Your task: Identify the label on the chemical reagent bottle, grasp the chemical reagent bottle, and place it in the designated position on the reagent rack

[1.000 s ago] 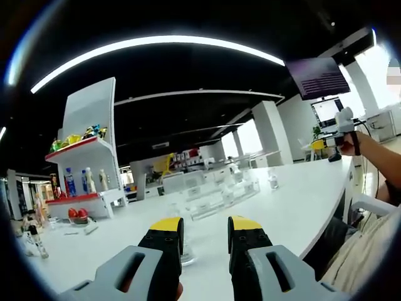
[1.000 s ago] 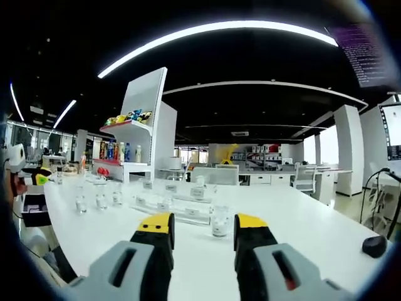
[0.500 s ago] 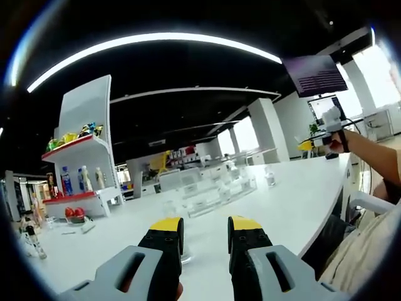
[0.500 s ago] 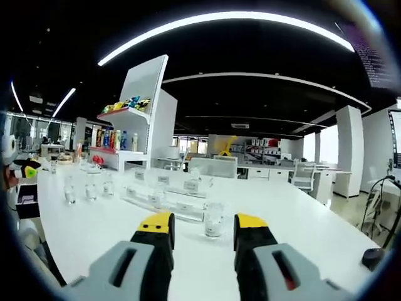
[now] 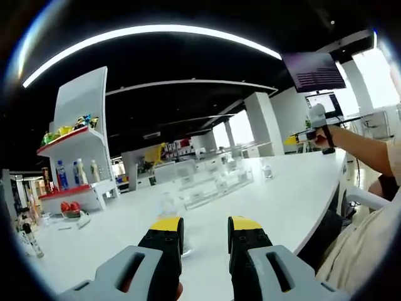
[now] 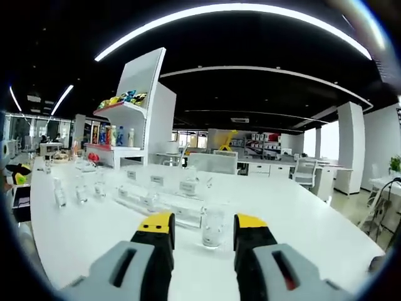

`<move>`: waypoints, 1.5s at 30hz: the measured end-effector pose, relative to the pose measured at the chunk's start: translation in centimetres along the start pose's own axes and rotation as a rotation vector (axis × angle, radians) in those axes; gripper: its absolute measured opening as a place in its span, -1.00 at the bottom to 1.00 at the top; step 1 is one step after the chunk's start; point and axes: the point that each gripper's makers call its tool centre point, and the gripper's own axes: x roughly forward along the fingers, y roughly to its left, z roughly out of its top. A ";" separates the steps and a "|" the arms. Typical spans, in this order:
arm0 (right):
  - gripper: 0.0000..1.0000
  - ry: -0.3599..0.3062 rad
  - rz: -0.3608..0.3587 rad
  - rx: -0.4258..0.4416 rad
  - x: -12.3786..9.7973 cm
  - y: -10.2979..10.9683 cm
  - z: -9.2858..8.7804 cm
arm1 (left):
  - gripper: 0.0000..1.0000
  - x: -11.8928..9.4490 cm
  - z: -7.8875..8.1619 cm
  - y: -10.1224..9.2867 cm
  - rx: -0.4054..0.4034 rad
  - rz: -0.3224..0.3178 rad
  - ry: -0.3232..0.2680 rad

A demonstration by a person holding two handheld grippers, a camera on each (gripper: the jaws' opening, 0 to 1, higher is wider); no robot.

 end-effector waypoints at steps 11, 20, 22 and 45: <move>-0.26 0.036 0.010 -0.010 3.6 0.1 0.2 | -0.41 1.2 0.1 1.4 -0.014 0.004 0.017; -0.26 0.079 0.004 -0.001 6.3 -0.7 -1.3 | -0.41 3.0 -0.4 1.2 -0.029 -0.029 0.043; -0.26 0.086 0.004 0.001 6.5 -0.7 -1.6 | -0.41 3.3 -0.5 1.3 -0.031 -0.028 0.047; -0.25 0.186 -0.003 -0.027 9.6 -0.8 -4.8 | -0.41 3.7 -1.3 2.8 -0.042 -0.006 0.071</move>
